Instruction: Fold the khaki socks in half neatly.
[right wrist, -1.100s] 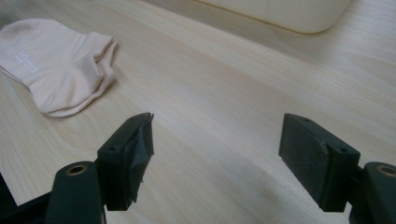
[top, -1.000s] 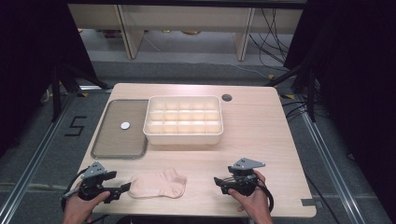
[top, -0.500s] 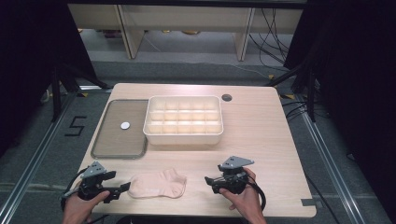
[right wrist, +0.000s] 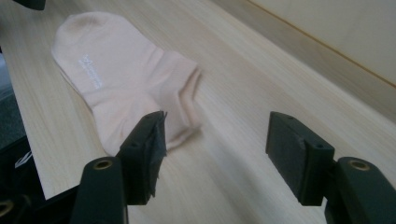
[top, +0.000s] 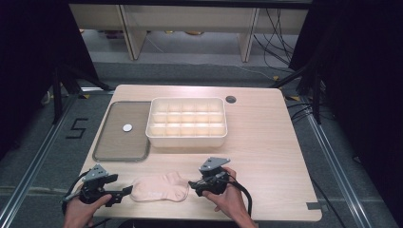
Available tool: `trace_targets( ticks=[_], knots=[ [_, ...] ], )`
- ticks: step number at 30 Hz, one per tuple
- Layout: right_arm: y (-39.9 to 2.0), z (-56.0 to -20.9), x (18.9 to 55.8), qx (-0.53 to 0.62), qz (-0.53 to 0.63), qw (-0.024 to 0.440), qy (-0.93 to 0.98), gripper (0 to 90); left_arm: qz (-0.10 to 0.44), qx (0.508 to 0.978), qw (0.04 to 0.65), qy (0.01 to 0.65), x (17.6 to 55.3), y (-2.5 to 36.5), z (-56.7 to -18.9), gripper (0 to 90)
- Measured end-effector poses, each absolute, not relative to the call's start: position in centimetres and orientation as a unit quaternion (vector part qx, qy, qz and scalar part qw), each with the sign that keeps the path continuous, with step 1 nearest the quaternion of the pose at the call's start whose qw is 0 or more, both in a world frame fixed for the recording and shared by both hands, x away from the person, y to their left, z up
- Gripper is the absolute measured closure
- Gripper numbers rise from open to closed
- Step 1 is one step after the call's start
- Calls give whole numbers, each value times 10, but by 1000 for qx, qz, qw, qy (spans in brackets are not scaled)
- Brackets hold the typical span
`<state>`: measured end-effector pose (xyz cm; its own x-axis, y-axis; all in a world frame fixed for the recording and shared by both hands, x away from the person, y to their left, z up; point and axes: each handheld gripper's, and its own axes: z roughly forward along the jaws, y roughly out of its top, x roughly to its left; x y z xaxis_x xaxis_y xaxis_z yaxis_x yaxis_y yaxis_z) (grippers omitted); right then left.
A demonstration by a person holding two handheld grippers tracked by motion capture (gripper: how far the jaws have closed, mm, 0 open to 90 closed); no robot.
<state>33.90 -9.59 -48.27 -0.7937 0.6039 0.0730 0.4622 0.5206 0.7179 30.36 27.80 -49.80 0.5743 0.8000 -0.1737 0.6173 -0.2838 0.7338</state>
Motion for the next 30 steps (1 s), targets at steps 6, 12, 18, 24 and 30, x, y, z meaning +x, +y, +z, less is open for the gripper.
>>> trace_targets(
  ticks=[6, 12, 18, 24, 30],
  knots=[
    [-77, -488, 342, 291, 358, 82, 883, 492, 113, 792, 398, 449, 304, 279, -498, 193],
    [-65, -491, 346, 285, 352, 80, 888, 539, 113, 778, 410, 462, 303, 276, -499, 193],
    [-56, -498, 348, 282, 336, 73, 896, 584, 114, 774, 415, 464, 303, 276, -499, 193],
    [-54, -503, 348, 294, 324, 69, 896, 620, 114, 776, 413, 464, 303, 275, -499, 193],
    [-53, -505, 350, 284, 331, 63, 898, 765, 114, 791, 399, 450, 303, 278, -498, 193]
  ],
)
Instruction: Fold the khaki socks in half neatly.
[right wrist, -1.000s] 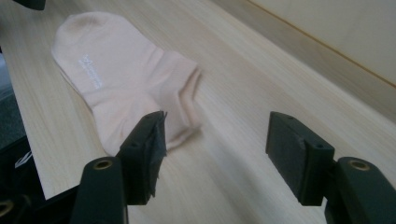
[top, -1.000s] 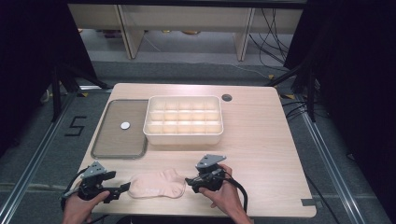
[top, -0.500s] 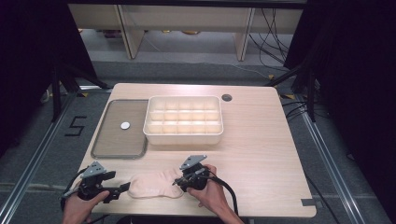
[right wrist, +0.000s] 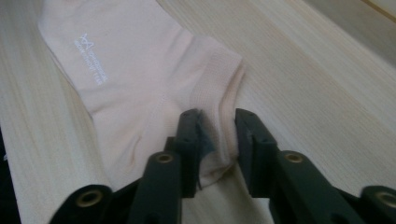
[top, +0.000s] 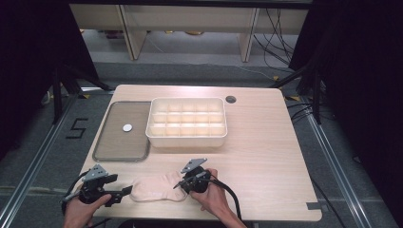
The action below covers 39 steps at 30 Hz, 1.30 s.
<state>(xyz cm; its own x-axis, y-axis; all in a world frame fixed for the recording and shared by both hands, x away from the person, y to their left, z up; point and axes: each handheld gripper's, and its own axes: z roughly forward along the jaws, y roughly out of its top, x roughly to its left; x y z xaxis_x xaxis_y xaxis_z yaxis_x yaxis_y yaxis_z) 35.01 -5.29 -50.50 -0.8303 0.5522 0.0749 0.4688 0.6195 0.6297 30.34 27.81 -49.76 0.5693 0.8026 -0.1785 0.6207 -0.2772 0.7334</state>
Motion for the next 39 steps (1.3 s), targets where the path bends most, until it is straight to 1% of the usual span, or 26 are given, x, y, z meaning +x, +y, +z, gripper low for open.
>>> trace_targets(
  ticks=[5, 10, 12, 18, 20, 21, 26, 27, 29, 31, 33, 34, 35, 37, 38, 39],
  knots=[
    [-54, -503, 349, 275, 333, 60, 900, 808, 115, 788, 402, 451, 303, 277, -498, 193],
    [-56, -496, 347, 267, 335, 62, 902, 812, 116, 790, 400, 449, 303, 278, -497, 193],
    [-58, -491, 346, 254, 338, 63, 904, 813, 119, 777, 415, 457, 303, 275, -499, 193],
    [-66, -483, 345, 247, 339, 59, 906, 813, 116, 779, 415, 456, 302, 276, -498, 193],
    [-72, -480, 345, 238, 338, 60, 909, 814, 116, 779, 414, 457, 302, 276, -498, 193],
    [-78, -477, 345, 242, 330, 68, 910, 813, 117, 778, 414, 457, 302, 276, -498, 193],
    [-102, -473, 349, 246, 327, 61, 910, 813, 116, 780, 412, 457, 302, 275, -498, 193],
    [-111, -472, 351, 246, 326, 61, 911, 813, 117, 788, 403, 451, 302, 276, -497, 193],
    [-116, -472, 353, 247, 324, 63, 911, 813, 113, 783, 410, 454, 302, 274, -498, 193],
    [-130, -474, 359, 245, 318, 54, 914, 813, 114, 790, 405, 446, 302, 275, -498, 193],
    [-135, -475, 360, 245, 319, 54, 914, 812, 114, 791, 405, 444, 302, 275, -498, 193],
    [-139, -476, 361, 244, 320, 54, 914, 811, 113, 778, 420, 453, 302, 271, -499, 193],
    [-146, -477, 363, 239, 320, 57, 915, 811, 107, 794, 409, 436, 303, 272, -499, 193],
    [-148, -478, 363, 241, 322, 56, 914, 811, 105, 786, 416, 445, 302, 269, -499, 193],
    [-153, -478, 364, 250, 322, 56, 911, 811, 104, 801, 400, 433, 303, 271, -498, 193],
    [-153, -478, 364, 250, 322, 56, 911, 811, 102, 790, 414, 440, 302, 268, -499, 193]
  ],
)
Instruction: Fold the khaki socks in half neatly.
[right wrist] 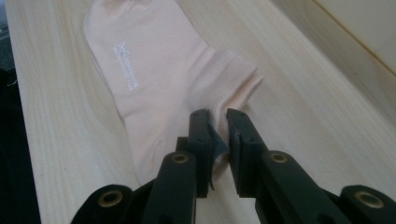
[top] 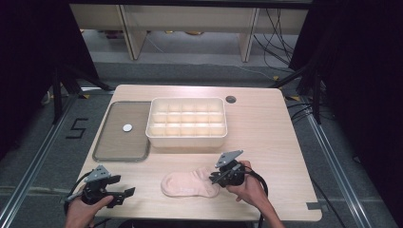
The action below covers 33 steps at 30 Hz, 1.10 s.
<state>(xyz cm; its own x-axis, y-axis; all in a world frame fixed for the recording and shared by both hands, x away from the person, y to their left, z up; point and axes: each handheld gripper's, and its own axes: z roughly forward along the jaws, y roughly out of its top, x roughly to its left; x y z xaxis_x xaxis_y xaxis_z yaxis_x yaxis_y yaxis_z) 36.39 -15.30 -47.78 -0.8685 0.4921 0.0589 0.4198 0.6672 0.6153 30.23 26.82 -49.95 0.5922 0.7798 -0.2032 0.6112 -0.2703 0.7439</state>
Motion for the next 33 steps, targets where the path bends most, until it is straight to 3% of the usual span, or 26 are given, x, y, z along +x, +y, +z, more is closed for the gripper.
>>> trace_targets(
  ticks=[9, 17, 20, 33],
  knots=[
    [-164, -483, 372, 247, 315, 58, 915, 807, 90, 805, 407, 423, 304, 265, -500, 188],
    [-165, -489, 375, 249, 314, 53, 915, 806, 88, 790, 422, 436, 305, 258, -503, 189],
    [-166, -490, 375, 247, 313, 52, 916, 806, 87, 807, 402, 425, 307, 261, -502, 188],
    [-167, -495, 377, 252, 299, 60, 918, 771, 61, 790, 432, 430, 314, 241, -502, 188]
  ],
)
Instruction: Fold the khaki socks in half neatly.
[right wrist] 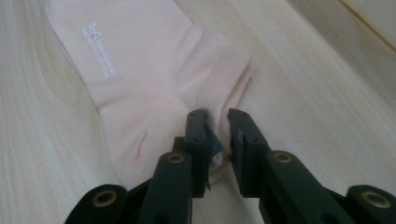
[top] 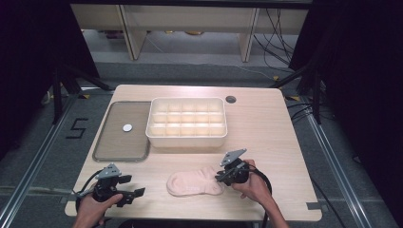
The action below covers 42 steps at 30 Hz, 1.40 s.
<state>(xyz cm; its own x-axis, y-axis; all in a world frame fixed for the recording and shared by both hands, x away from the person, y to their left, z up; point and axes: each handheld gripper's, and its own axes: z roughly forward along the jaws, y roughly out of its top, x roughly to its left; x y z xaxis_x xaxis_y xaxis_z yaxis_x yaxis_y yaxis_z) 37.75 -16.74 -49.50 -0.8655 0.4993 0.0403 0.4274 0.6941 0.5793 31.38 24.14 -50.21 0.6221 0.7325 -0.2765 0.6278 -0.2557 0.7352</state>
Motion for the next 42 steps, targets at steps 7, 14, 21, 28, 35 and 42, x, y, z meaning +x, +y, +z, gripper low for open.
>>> trace_targets(
  ticks=[7, 14, 21, 28, 35, 42],
  knots=[
    [-168, -494, 378, 278, 293, 68, 912, 601, 58, 797, 437, 413, 322, 222, -497, 187],
    [-177, -487, 376, 300, 336, 82, 889, 497, 59, 804, 437, 399, 334, 203, -494, 202],
    [-183, -479, 371, 333, 351, 103, 869, 471, 55, 820, 424, 380, 344, 179, -496, 289],
    [-184, -476, 366, 333, 366, 112, 862, 470, 42, 823, 428, 371, 347, 160, -498, 414],
    [-182, -475, 362, 332, 362, 104, 865, 471, 45, 830, 414, 371, 349, 154, -502, 510],
    [-181, -475, 361, 320, 370, 106, 865, 471, 50, 842, 394, 365, 349, 150, -506, 551]
  ],
)
